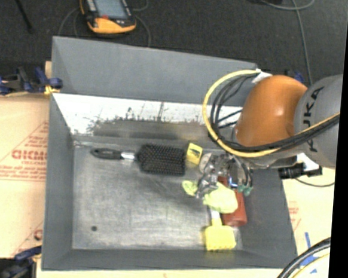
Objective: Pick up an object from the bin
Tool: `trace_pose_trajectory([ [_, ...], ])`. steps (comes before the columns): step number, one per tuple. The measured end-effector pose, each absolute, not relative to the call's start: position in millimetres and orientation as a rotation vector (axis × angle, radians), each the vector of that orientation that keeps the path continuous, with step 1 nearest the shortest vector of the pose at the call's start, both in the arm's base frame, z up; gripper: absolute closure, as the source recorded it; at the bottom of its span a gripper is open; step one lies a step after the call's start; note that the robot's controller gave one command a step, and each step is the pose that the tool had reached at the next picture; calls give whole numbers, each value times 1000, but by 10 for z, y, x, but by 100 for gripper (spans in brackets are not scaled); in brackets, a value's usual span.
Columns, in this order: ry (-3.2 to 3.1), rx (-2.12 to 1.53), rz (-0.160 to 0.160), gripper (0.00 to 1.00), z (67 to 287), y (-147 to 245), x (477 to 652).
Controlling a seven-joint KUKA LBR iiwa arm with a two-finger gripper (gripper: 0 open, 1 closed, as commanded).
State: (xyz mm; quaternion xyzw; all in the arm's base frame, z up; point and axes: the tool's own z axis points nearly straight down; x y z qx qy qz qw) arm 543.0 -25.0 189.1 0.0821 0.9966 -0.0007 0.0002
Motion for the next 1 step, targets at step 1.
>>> trace_pose_trajectory([
  [1,3133,223,-2,100,2309,-283,5368],
])
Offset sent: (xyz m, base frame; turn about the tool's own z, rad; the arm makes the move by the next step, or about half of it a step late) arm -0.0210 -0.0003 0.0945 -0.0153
